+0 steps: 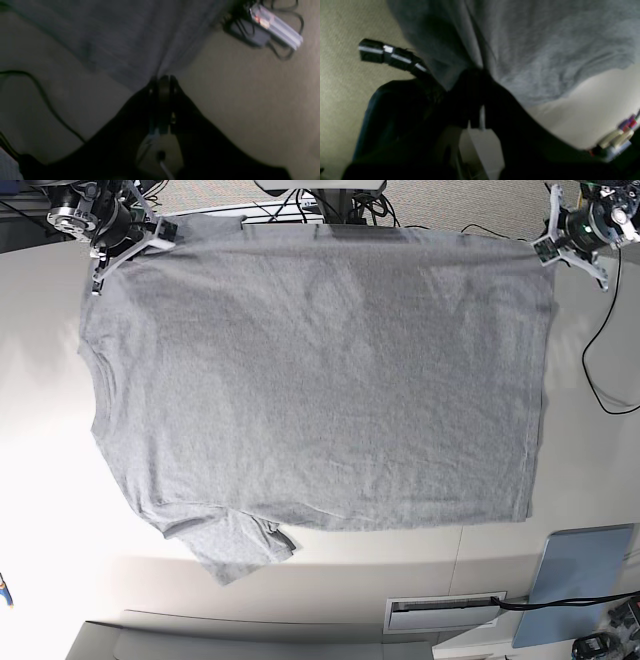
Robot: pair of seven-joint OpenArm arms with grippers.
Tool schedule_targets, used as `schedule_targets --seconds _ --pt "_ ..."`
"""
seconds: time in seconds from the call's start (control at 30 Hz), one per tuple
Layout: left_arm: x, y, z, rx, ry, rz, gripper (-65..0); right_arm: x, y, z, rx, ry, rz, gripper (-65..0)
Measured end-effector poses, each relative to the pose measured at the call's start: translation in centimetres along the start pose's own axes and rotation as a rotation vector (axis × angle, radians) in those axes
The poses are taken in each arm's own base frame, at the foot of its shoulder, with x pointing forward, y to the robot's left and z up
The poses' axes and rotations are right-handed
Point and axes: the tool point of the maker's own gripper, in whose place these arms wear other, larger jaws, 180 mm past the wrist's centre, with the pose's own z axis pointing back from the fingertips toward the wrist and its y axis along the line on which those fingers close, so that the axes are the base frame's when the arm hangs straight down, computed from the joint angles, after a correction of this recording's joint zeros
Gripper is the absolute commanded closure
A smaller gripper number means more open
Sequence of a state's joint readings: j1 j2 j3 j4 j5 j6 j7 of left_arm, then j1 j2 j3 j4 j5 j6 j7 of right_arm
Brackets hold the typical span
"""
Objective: Fold the T-shirt properly
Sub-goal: 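Lift the shoulder edge and fold it over toward the hem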
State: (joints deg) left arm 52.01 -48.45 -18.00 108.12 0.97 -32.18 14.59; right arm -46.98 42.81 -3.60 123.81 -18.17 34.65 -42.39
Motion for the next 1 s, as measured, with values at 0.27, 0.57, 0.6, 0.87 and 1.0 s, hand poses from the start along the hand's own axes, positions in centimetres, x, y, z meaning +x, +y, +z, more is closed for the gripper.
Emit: schedule_targets --seconds 0.27,0.57,0.6,0.87,1.0 --pt "3.1 3.4 -0.2 0.102 -0.11 0.035 0.0 0.4 -6.3 0.3 -0.234 0.003 -0.036 0.0" --pt "5.1 6.4 -1.3 0.198 -0.184 0.1 0.0 1.6 -11.1 0.3 -0.348 -0.07 -0.086 0.0" --pt "5.1 6.6 -1.4 0.203 -0.188 0.108 0.0 1.4 -11.5 -0.1 -0.352 -0.071 -0.097 0.0" --pt "6.1 8.2 -2.4 0.208 -0.251 0.163 0.0 1.2 -13.7 -2.3 -0.361 -0.115 -0.206 0.0" --pt "6.3 9.0 -2.9 0.204 -0.265 0.174 0.0 1.2 -14.7 -2.7 -0.376 -0.126 -0.218 0.0"
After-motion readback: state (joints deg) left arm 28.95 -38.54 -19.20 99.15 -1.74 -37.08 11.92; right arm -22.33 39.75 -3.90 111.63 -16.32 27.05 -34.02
